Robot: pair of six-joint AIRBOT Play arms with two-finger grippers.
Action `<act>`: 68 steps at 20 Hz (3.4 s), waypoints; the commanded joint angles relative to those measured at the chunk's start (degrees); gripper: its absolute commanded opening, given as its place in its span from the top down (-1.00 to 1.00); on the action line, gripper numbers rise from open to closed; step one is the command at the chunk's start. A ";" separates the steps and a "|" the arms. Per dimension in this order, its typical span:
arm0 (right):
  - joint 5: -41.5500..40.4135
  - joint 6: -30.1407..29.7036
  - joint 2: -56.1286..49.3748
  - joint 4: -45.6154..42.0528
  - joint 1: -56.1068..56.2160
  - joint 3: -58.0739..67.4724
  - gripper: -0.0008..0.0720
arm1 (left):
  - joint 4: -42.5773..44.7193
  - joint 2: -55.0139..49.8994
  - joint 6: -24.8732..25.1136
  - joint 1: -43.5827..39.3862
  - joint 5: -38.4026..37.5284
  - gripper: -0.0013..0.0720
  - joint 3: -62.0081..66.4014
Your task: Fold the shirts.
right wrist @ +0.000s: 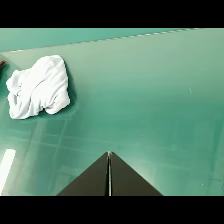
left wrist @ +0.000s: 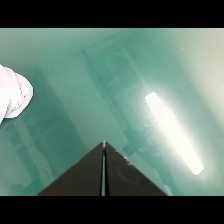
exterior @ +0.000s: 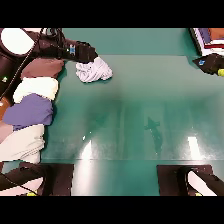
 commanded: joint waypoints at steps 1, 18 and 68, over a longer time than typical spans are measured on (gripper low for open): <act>0.02 0.02 0.00 0.00 -0.02 0.04 0.95 | 0.00 -0.02 0.02 0.00 0.02 0.91 0.02; -1.18 0.02 0.02 0.09 -0.02 0.07 0.95 | 15.82 -3.23 -4.42 0.61 7.82 -0.65 0.02; 3.26 0.04 13.94 5.03 -0.02 0.07 0.95 | 11.52 -1.68 0.48 -3.96 -2.93 -0.73 -5.11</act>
